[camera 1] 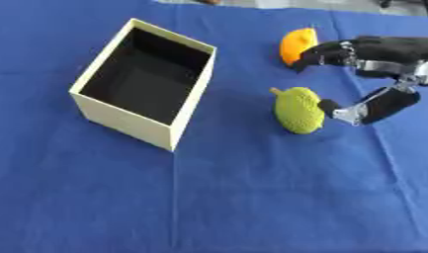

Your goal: Pick up objects on the table and place them in the box.

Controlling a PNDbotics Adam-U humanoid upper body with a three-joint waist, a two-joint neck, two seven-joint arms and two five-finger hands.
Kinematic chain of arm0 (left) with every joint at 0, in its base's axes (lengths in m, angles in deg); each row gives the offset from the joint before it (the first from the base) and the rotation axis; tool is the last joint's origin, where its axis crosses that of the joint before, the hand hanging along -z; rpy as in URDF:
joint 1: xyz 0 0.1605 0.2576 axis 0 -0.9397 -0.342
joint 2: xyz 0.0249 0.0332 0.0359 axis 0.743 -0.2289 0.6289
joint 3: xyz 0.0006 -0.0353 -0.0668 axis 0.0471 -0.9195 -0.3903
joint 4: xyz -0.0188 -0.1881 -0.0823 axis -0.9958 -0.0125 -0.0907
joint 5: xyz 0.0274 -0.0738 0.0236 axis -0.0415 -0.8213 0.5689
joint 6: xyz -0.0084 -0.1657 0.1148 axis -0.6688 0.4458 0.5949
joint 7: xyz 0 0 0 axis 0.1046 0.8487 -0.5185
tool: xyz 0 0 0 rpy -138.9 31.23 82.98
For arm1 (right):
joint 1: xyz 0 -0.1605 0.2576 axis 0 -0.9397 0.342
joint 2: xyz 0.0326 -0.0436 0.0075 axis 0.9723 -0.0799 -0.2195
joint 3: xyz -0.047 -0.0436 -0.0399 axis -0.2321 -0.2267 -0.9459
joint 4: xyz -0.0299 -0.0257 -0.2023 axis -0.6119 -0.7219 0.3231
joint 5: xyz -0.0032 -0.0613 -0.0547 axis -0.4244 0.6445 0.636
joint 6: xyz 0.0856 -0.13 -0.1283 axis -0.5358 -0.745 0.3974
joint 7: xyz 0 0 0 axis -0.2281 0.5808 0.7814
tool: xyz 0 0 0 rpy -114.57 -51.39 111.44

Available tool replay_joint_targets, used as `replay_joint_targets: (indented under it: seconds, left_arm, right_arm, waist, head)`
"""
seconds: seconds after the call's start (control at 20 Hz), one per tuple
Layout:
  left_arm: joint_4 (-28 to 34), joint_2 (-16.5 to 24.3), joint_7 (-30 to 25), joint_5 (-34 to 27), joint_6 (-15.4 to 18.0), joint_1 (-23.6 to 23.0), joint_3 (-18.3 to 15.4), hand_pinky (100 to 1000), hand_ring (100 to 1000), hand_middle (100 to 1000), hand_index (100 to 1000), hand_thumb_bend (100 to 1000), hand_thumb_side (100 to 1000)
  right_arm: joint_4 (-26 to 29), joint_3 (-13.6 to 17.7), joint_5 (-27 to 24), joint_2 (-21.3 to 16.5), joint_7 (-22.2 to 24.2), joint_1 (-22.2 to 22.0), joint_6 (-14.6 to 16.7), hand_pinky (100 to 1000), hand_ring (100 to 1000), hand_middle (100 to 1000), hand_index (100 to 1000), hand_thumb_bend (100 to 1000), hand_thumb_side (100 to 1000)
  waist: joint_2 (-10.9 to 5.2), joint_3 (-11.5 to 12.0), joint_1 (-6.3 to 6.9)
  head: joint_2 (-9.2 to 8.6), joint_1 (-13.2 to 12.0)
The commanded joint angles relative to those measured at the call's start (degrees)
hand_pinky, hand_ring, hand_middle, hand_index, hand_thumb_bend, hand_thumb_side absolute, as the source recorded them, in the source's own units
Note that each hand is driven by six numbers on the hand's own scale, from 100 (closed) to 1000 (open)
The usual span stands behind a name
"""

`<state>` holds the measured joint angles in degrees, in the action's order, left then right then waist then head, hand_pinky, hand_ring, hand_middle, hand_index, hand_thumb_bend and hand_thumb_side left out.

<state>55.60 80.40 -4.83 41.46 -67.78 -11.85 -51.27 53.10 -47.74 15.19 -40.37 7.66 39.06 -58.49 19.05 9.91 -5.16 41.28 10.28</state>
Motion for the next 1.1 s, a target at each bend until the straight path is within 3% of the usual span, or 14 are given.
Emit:
replay_joint_targets:
  seconds: [0.05, 0.65, 0.95, 1.1]
  left_arm:
    - [1.08, 0.02, -0.42, -0.32, 0.01, 1.01, 0.24, 797, 782, 698, 823, 100, 592]
    - [1.08, -0.03, -0.52, -0.38, -0.09, 1.11, 0.17, 796, 781, 696, 822, 100, 591]
    - [1.08, -0.02, -0.49, -0.35, -0.09, 1.11, 0.18, 796, 781, 696, 822, 100, 591]
    - [1.08, -0.26, -0.52, -0.45, -0.16, 1.36, 0.30, 796, 781, 695, 822, 100, 591]
  right_arm:
    - [-2.07, 0.16, 2.32, -0.81, -0.27, 0.97, 0.89, 1000, 1000, 866, 991, 100, 341]
    - [-5.93, -0.64, 5.79, 0.02, 0.91, 0.45, 5.10, 1000, 1000, 876, 995, 100, 344]
    - [-5.66, -0.55, 5.72, -0.01, 1.25, 0.31, 5.24, 1000, 1000, 876, 995, 100, 344]
    - [-8.11, -0.67, 6.75, 0.93, 1.91, 1.11, 4.68, 1000, 1000, 875, 995, 100, 349]
  waist:
    - [-1.09, 0.10, 0.13]
    - [-0.64, 0.28, 0.30]
    - [-0.63, 0.28, 0.30]
    - [-0.50, 0.65, 0.30]
  head:
    - [-0.02, 0.05]
    - [0.31, 0.08]
    - [0.33, 0.07]
    - [0.18, 0.36]
